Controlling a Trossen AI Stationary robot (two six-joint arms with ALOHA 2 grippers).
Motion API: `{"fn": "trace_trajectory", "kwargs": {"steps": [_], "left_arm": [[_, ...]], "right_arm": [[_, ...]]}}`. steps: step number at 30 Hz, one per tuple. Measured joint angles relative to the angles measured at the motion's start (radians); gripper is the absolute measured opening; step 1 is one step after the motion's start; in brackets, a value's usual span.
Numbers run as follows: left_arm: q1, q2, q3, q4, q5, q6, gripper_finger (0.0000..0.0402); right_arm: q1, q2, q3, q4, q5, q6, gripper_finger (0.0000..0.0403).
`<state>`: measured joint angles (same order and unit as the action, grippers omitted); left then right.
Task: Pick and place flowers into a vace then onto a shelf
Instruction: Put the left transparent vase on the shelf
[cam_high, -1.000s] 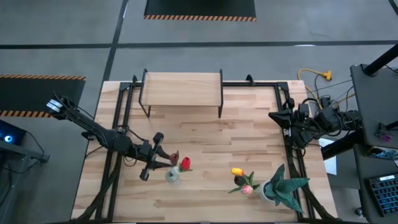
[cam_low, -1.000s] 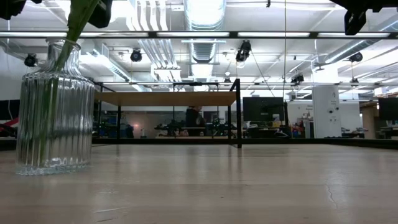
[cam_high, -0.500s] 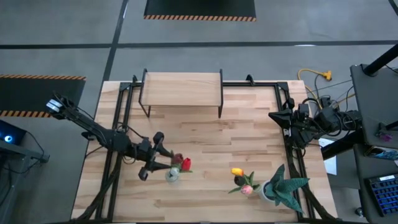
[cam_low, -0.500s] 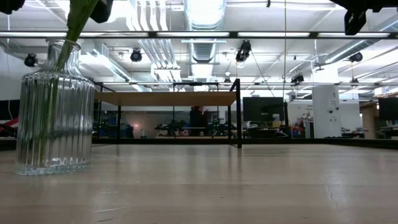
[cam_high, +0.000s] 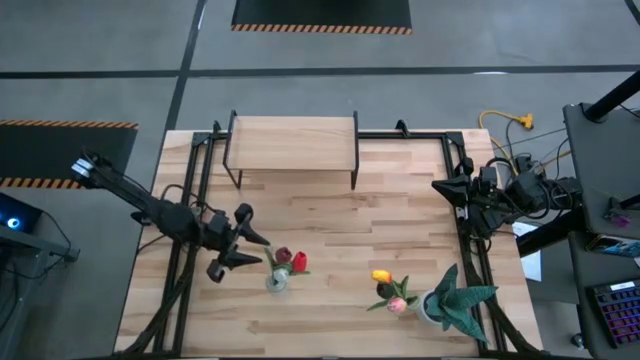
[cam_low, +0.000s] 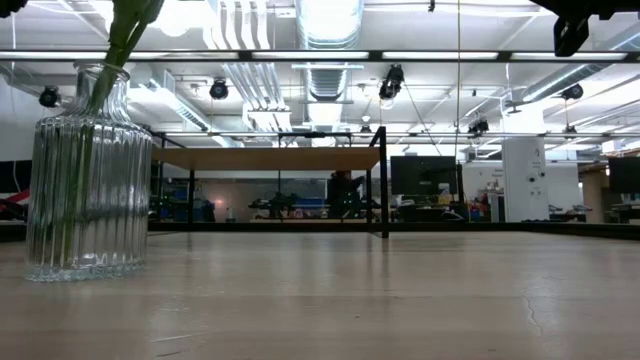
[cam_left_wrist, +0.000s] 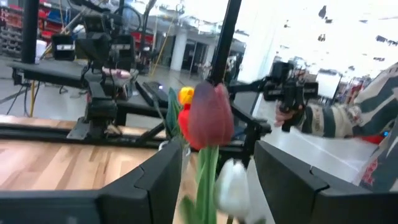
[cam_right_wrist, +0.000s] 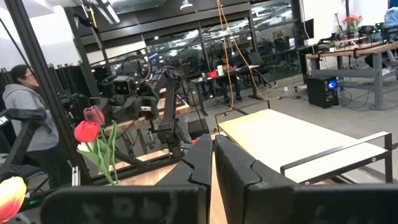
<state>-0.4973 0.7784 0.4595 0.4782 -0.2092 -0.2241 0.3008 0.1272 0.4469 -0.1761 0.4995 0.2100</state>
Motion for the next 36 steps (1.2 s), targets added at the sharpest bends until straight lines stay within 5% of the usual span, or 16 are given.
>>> {"fn": "trace_trajectory", "kwargs": {"steps": [12, 19, 27, 36], "left_arm": [[0.0, -0.089, -0.002, -0.5, -0.001, -0.177, 0.0185], [0.0, -0.028, -0.041, -0.513, 0.006, -0.311, 0.0185], [-0.002, 0.061, -0.088, -0.466, 0.17, -0.459, 0.0185], [-0.015, 0.163, -0.1, -0.339, 0.212, -0.475, 0.0185]], "right_arm": [[0.0, 0.0, 0.0, 0.0, 0.0, 0.0, 0.0013], [0.0, 0.0, 0.0, -0.001, 0.0, -0.001, 0.0013], [0.0, 0.0, 0.0, -0.002, 0.0, -0.003, 0.0013], [0.0, 0.0, 0.0, -0.008, 0.0, -0.004, 0.0013]]}}
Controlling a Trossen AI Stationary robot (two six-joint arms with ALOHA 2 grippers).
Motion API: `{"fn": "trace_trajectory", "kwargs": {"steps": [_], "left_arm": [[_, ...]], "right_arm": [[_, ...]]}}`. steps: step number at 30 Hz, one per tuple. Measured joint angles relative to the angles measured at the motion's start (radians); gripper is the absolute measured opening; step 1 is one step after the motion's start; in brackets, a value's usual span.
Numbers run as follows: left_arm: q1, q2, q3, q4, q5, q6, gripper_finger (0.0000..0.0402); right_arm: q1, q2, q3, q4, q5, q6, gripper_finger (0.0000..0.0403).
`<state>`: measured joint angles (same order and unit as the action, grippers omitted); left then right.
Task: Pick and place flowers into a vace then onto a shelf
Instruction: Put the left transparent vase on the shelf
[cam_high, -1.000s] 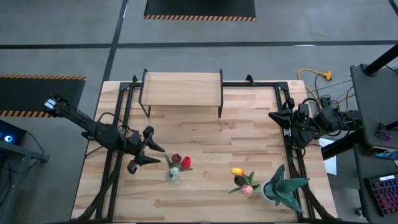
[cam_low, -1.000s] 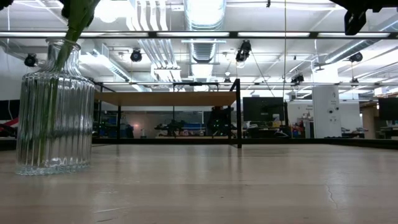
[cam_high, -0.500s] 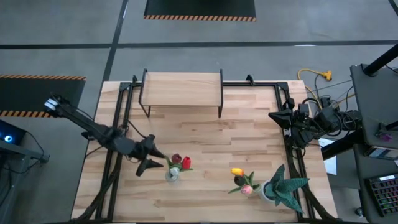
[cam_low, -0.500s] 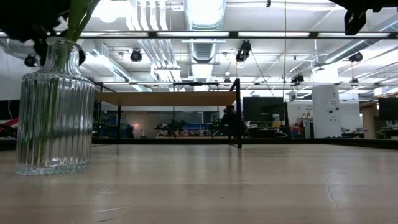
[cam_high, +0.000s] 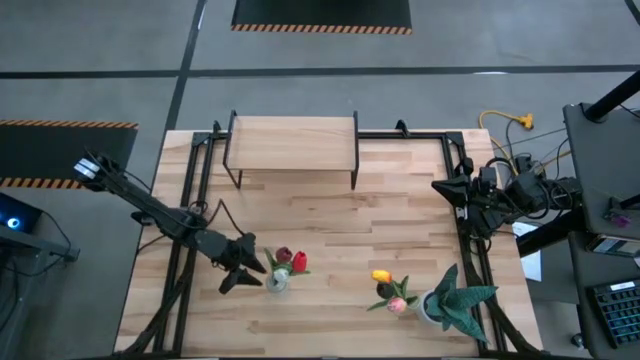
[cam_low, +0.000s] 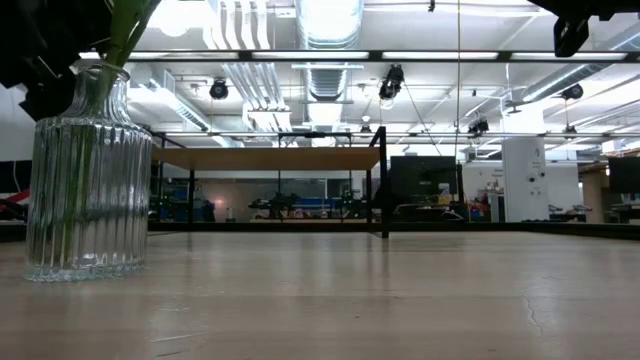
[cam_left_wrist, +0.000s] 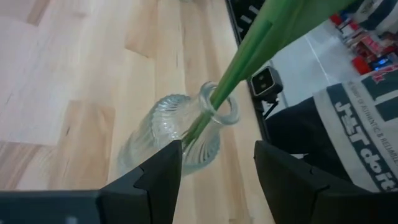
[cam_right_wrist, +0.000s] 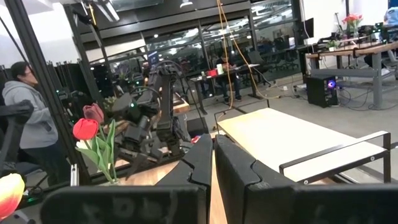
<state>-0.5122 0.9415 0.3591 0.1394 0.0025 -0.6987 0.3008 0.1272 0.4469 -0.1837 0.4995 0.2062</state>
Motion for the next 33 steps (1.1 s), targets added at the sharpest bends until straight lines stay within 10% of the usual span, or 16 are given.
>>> {"fn": "trace_trajectory", "kwargs": {"steps": [33], "left_arm": [[0.003, 0.334, 0.175, 0.07, -0.023, 0.195, 0.0302]], "right_arm": [[0.0, 0.0, 0.0, 0.0, 0.002, 0.001, 0.0013]]}}
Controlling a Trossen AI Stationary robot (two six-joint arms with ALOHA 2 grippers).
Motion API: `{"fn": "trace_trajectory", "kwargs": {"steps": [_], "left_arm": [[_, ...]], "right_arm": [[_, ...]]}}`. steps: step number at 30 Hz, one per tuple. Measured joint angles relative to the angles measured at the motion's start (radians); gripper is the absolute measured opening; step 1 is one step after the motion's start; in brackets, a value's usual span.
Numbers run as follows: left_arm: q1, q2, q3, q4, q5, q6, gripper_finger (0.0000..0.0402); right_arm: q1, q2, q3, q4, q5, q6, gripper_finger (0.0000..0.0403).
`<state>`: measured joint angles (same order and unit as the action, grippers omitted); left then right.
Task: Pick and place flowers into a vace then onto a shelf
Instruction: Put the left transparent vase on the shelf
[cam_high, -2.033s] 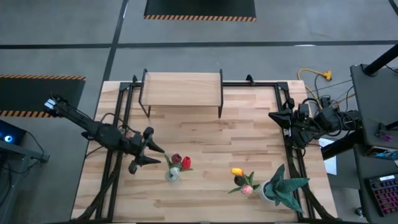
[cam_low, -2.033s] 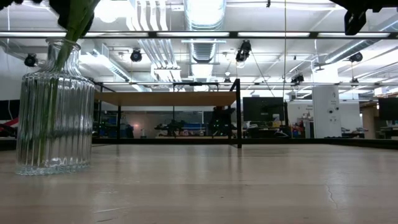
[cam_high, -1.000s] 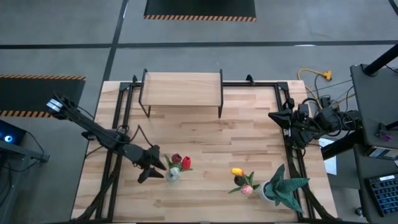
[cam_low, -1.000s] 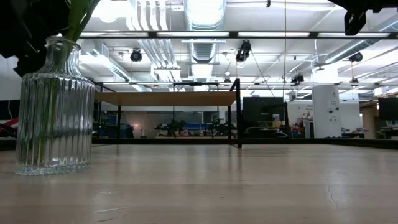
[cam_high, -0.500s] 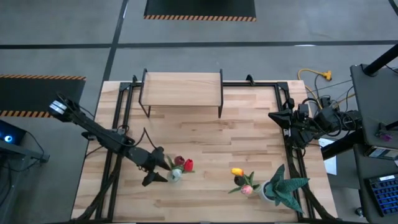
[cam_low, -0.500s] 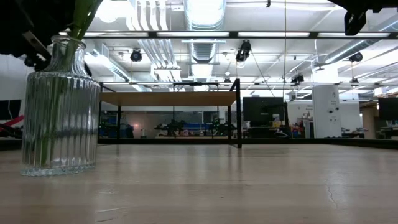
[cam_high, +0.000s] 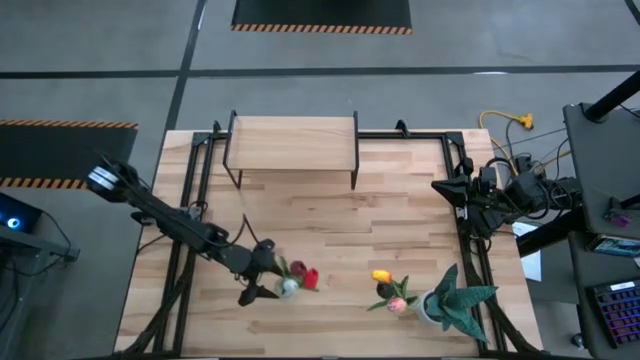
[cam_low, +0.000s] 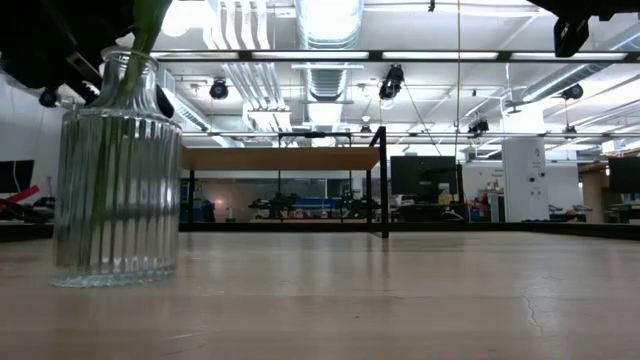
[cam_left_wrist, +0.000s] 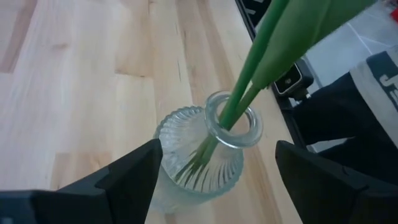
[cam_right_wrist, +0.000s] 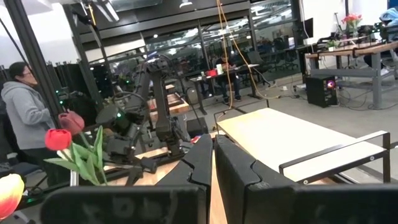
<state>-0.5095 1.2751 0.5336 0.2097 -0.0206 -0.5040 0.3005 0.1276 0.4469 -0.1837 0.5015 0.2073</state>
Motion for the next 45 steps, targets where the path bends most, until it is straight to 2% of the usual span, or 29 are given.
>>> {"fn": "trace_trajectory", "kwargs": {"steps": [12, 19, 22, 27, 38, 42, 45], "left_arm": [[0.0, 0.09, 0.075, -0.005, -0.084, 0.061, 0.0301], [0.0, 0.137, 0.092, -0.003, -0.087, 0.061, 0.0296], [0.0, 0.14, 0.092, -0.003, -0.086, 0.061, 0.0274], [0.0, 0.139, 0.092, 0.002, -0.088, 0.062, 0.0212], [0.0, 0.138, 0.096, 0.015, -0.089, 0.062, 0.0203], [0.0, 0.136, 0.12, 0.013, -0.085, 0.072, 0.0174], [0.0, 0.127, 0.146, -0.013, -0.085, 0.101, 0.0136]], "right_arm": [[0.0, 0.0, -0.011, -0.001, 0.026, 0.003, 0.0013], [0.0, 0.0, -0.013, 0.0, 0.026, 0.003, 0.0013], [0.0, 0.0, -0.013, 0.0, 0.026, 0.002, 0.0013], [0.0, 0.0, -0.013, 0.0, 0.026, 0.002, 0.0013], [0.0, 0.0, -0.013, 0.0, 0.025, -0.001, 0.0013], [0.0, 0.0, -0.013, 0.0, 0.025, 0.0, 0.0013], [0.0, 0.0, -0.013, 0.0, 0.025, 0.0, 0.0013]]}}
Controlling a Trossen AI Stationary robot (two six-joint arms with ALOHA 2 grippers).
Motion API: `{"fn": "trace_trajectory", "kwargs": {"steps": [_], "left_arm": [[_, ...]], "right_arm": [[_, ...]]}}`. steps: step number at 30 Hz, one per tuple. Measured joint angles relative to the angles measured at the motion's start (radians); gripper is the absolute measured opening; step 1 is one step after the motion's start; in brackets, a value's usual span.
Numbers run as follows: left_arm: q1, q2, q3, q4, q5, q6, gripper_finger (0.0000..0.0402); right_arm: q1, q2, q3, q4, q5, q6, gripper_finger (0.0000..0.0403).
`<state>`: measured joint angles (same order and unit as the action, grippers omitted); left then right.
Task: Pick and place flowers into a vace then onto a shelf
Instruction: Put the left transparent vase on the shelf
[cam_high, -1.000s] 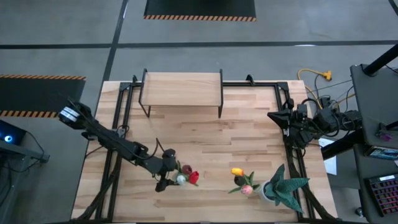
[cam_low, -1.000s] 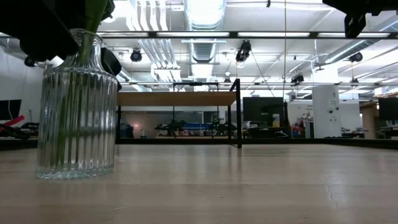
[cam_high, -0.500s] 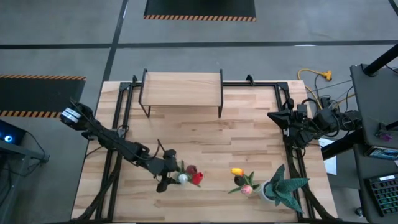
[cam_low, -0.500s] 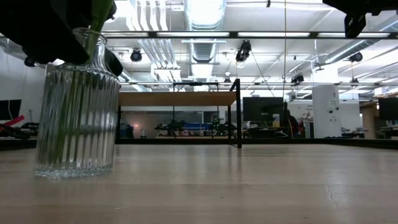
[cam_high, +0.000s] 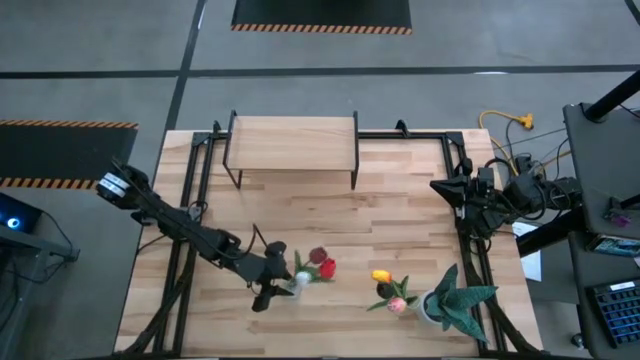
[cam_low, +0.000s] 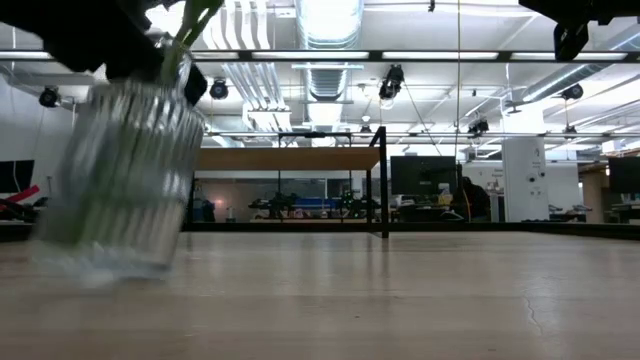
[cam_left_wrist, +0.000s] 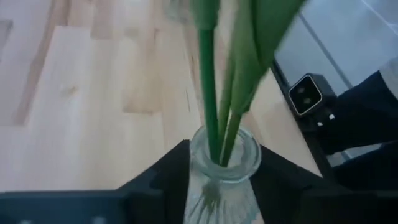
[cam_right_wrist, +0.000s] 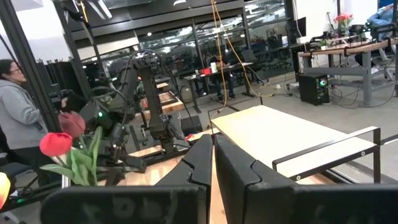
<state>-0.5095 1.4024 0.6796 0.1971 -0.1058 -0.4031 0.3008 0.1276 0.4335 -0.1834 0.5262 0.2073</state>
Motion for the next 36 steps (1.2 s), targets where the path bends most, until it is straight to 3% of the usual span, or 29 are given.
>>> {"fn": "trace_trajectory", "kwargs": {"steps": [3, 12, 19, 29, 36], "left_arm": [[0.0, -0.016, 0.023, -0.028, 0.0, 0.045, 0.0102], [0.0, -0.017, 0.017, -0.043, -0.006, 0.063, 0.0102], [0.029, -0.069, 0.026, -0.042, -0.135, 0.071, 0.0102], [0.229, -0.268, 0.027, -0.052, -0.2, 0.086, 0.0102], [0.386, -0.386, 0.051, -0.145, -0.321, 0.193, 0.0102]], "right_arm": [[0.0, 0.0, 0.0, 0.0, 0.0, -0.001, 0.0013], [0.0, 0.0, 0.0, -0.005, 0.0, 0.0, 0.0013], [0.0, 0.0, 0.0, -0.008, -0.001, 0.0, 0.0013], [0.0, 0.0, 0.0, -0.022, -0.001, 0.003, 0.0013], [0.0, 0.0, 0.0, -0.022, -0.002, 0.0, 0.0013]]}}
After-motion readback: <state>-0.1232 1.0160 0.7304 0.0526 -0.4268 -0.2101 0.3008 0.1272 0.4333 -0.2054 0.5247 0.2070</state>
